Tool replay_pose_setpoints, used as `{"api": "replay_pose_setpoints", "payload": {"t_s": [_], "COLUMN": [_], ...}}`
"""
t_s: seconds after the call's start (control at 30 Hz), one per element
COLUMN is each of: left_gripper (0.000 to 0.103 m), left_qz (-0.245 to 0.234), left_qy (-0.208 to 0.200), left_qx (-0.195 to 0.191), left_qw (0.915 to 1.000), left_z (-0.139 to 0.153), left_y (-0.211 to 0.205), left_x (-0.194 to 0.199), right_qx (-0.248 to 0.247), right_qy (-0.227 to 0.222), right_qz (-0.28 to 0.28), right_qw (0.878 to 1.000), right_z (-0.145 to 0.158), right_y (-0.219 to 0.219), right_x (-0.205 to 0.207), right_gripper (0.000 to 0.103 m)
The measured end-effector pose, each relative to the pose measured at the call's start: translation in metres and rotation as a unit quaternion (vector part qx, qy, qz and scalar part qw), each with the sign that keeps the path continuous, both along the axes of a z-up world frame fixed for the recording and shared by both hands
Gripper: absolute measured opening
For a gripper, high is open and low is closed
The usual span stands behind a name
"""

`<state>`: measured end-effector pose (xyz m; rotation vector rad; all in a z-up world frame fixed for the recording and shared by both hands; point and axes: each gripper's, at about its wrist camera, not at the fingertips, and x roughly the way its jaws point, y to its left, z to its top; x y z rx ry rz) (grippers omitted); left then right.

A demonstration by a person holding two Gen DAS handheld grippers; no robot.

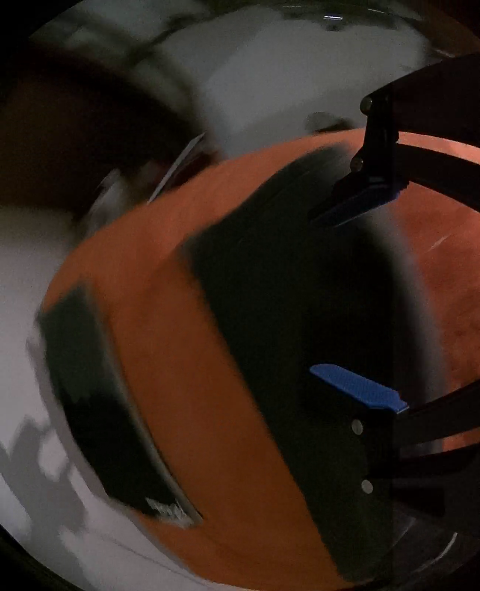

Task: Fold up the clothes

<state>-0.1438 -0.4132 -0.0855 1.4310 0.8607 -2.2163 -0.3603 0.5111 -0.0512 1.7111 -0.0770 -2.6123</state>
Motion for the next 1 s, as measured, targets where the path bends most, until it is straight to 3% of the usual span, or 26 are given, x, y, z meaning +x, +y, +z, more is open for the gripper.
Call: {"api": "replay_pose_setpoints", "payload": {"t_s": [0.03, 0.13, 0.23, 0.33, 0.37, 0.4, 0.43, 0.47, 0.5, 0.53, 0.57, 0.6, 0.7, 0.73, 0.87, 0.9, 0.93, 0.97, 1.0], "left_gripper": [0.061, 0.061, 0.062, 0.067, 0.067, 0.067, 0.064, 0.056, 0.023, 0.018, 0.016, 0.004, 0.0, 0.0, 0.002, 0.009, 0.02, 0.027, 0.041], "left_qz": [-0.003, 0.001, 0.022, 0.03, 0.025, 0.015, -0.001, -0.012, -0.018, -0.018, -0.012, -0.006, -0.001, -0.003, -0.018, -0.02, -0.021, -0.021, -0.02], "left_qy": [-0.001, 0.0, 0.007, -0.002, -0.006, -0.009, -0.013, -0.015, -0.016, -0.01, 0.0, 0.009, 0.018, 0.016, 0.002, 0.001, 0.0, -0.001, -0.002], "left_qx": [-0.002, 0.001, 0.012, 0.009, -0.003, -0.022, -0.055, -0.087, -0.12, -0.139, -0.14, -0.14, -0.149, -0.152, -0.134, -0.126, -0.118, -0.11, -0.106], "left_qw": [1.0, 1.0, 0.9997, 0.9995, 0.9997, 0.9996, 0.9984, 0.996, 0.9924, 0.9901, 0.9901, 0.9901, 0.9887, 0.9883, 0.9908, 0.9918, 0.9928, 0.9937, 0.9942], "left_z": [-0.001, -0.008, -0.021, -0.033, -0.035, -0.037, -0.036, -0.034, -0.033, -0.031, -0.028, -0.025, -0.018, -0.018, -0.018, -0.018, -0.019, -0.02, -0.019], "left_y": [-0.004, -0.015, -0.023, -0.022, -0.019, -0.014, -0.008, -0.003, 0.002, 0.005, 0.005, 0.006, 0.008, 0.009, 0.006, 0.004, 0.003, 0.001, -0.002], "left_x": [-0.005, -0.019, -0.032, -0.041, -0.045, -0.048, -0.052, -0.054, -0.055, -0.054, -0.052, -0.051, -0.052, -0.054, -0.052, -0.05, -0.048, -0.046, -0.044], "right_qx": [0.003, 0.015, -0.046, -0.138, -0.141, -0.122, -0.102, -0.081, -0.06, -0.052, -0.057, -0.062, -0.02, -0.022, -0.064, -0.061, -0.047, -0.025, -0.003], "right_qy": [-0.008, -0.059, -0.082, -0.102, -0.101, -0.093, -0.085, -0.078, -0.07, -0.053, -0.03, -0.01, 0.073, 0.081, -0.007, -0.02, -0.028, -0.031, -0.034], "right_qz": [0.023, 0.029, -0.023, -0.125, -0.148, -0.161, -0.168, -0.171, -0.174, -0.182, -0.188, -0.19, -0.181, -0.169, -0.134, -0.125, -0.119, -0.116, -0.113], "right_qw": [1.0, 0.998, 0.995, 0.977, 0.974, 0.975, 0.977, 0.979, 0.98, 0.981, 0.98, 0.98, 0.981, 0.982, 0.989, 0.99, 0.991, 0.992, 0.993], "right_z": [-0.006, -0.035, -0.061, -0.089, -0.094, -0.097, -0.097, -0.096, -0.096, -0.091, -0.084, -0.077, -0.046, -0.039, -0.051, -0.053, -0.053, -0.053, -0.053], "right_y": [-0.017, -0.053, -0.061, -0.049, -0.049, -0.051, -0.052, -0.053, -0.053, -0.051, -0.047, -0.044, -0.045, -0.047, -0.048, -0.046, -0.04, -0.03, -0.021], "right_x": [-0.013, -0.045, -0.064, -0.069, -0.07, -0.069, -0.068, -0.067, -0.066, -0.063, -0.061, -0.059, -0.058, -0.062, -0.086, -0.089, -0.09, -0.089, -0.087], "right_gripper": [0.083, 0.083, 0.084, 0.084, 0.083, 0.074, 0.045, 0.035, 0.026, 0.004, 0.002, 0.002, 0.0, 0.0, 0.0, 0.009, 0.032, 0.048, 0.083]}}
